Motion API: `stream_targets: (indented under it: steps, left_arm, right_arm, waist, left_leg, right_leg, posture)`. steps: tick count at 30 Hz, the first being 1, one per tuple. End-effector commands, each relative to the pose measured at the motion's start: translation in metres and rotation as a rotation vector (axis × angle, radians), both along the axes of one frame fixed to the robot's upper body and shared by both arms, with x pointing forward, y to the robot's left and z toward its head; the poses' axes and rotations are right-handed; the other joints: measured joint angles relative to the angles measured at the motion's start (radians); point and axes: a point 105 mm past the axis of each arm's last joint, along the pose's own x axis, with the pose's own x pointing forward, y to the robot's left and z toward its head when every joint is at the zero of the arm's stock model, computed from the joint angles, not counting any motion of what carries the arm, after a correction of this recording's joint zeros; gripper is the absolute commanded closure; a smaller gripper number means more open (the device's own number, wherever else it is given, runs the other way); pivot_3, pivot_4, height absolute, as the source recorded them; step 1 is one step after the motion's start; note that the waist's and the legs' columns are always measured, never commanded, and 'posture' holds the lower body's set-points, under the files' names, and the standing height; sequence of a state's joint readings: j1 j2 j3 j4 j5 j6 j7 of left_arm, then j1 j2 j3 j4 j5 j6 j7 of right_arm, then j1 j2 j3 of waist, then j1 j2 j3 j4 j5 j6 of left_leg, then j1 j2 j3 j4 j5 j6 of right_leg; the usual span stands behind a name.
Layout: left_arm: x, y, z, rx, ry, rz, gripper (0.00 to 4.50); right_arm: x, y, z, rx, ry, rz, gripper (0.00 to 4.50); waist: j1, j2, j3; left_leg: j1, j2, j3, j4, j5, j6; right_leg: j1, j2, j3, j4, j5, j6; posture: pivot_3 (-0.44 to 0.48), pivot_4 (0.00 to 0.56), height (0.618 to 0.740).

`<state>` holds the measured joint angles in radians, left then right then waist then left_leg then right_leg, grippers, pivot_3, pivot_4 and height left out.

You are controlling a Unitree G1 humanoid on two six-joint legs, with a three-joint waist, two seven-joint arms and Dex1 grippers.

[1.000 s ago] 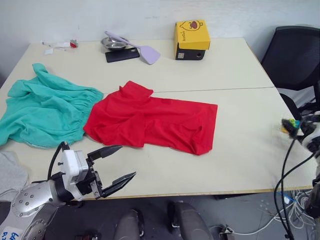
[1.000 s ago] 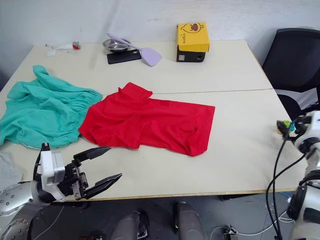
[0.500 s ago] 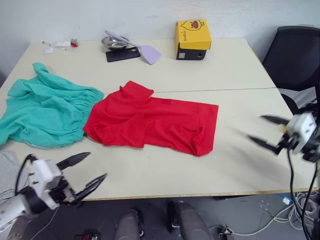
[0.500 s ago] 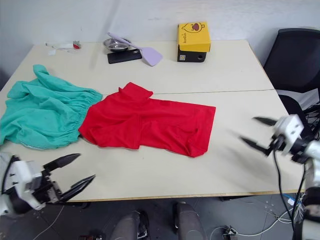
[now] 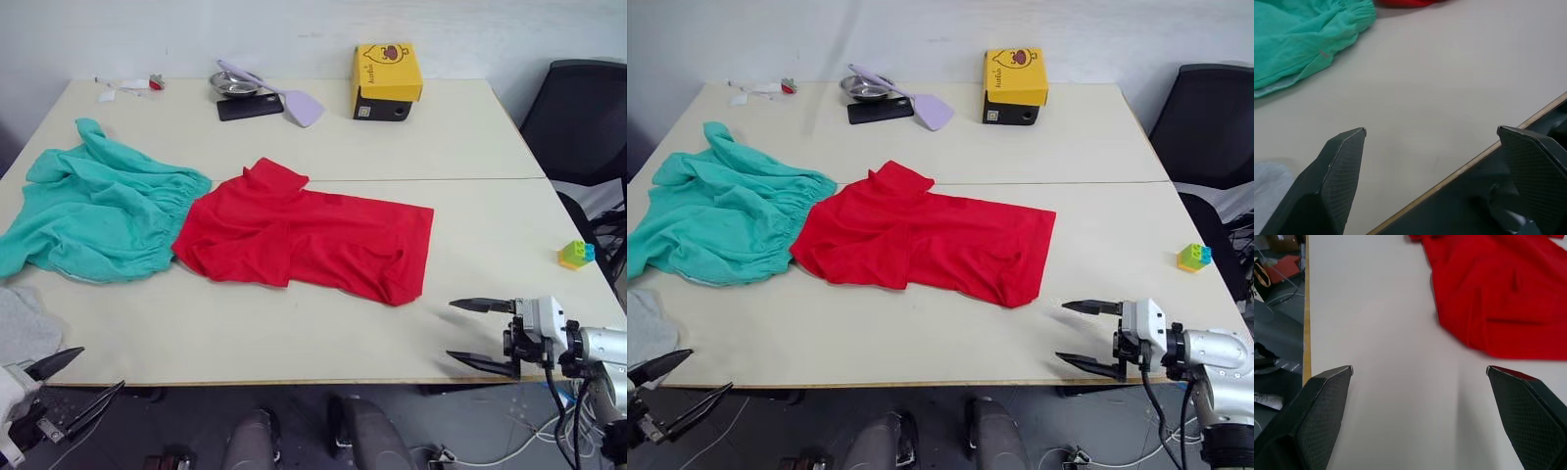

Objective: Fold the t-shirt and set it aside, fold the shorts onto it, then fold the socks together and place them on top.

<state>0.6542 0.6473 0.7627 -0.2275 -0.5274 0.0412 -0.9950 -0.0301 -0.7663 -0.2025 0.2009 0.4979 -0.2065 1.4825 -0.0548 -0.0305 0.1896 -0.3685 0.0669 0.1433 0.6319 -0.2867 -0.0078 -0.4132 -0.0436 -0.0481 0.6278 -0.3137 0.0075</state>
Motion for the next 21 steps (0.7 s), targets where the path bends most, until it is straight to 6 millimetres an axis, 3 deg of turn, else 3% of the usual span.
stream_targets:
  steps: [1,4,8,11,15,21]
  left_arm:
    - [0.033,-0.025,0.024,-0.04,-0.085,-0.108,0.0]
    - [0.078,-0.052,0.046,-0.128,-0.133,-0.179,0.0]
    - [0.129,-0.098,0.061,-0.231,-0.035,-0.313,0.0]
    - [0.16,-0.116,0.066,-0.235,-0.006,-0.358,0.0]
    - [0.208,-0.143,0.065,-0.218,0.028,-0.405,0.0]
    - [0.239,-0.17,0.055,-0.249,0.086,-0.468,0.0]
  right_arm:
    - [0.005,0.015,0.028,0.047,-0.049,0.037,0.04]
    - [0.012,0.033,0.05,0.136,-0.069,0.032,0.04]
    - [0.018,0.053,0.066,0.2,-0.084,0.033,0.04]
    - [0.023,0.064,0.073,0.229,-0.096,0.023,0.04]
    - [0.022,0.076,0.068,0.186,-0.103,0.042,0.04]
    - [0.022,0.083,0.065,0.18,-0.115,0.016,0.04]
  waist:
    - [0.006,0.001,0.0]
    - [0.023,0.002,0.001]
    - [0.029,0.0,-0.001]
    - [0.025,0.001,-0.001]
    - [0.03,0.001,-0.001]
    - [0.028,0.0,0.0]
  left_leg:
    - [0.0,0.0,0.0,0.0,0.0,0.0]
    - [0.0,0.0,0.0,-0.001,0.002,0.0]
    - [-0.001,0.0,0.0,-0.001,0.003,-0.001]
    - [-0.001,0.0,0.002,-0.002,0.005,0.001]
    - [-0.003,0.0,0.003,0.0,0.006,-0.002]
    - [-0.003,0.0,0.005,0.005,0.006,-0.002]
  right_leg:
    - [0.0,0.0,0.0,0.0,0.0,0.0]
    - [0.0,0.0,0.0,0.001,0.002,0.002]
    - [0.0,0.0,-0.001,0.004,0.013,0.018]
    - [-0.001,0.0,0.0,0.004,0.013,0.018]
    - [-0.003,0.003,0.0,0.005,0.011,0.019]
    - [-0.004,0.003,0.001,0.008,0.01,0.021]
  posture:
    - [0.0,0.15,0.74]
    - [0.0,0.15,0.74]
    - [0.0,0.15,0.74]
    - [0.0,0.15,0.74]
    - [0.0,0.15,0.74]
    - [0.0,0.15,0.74]
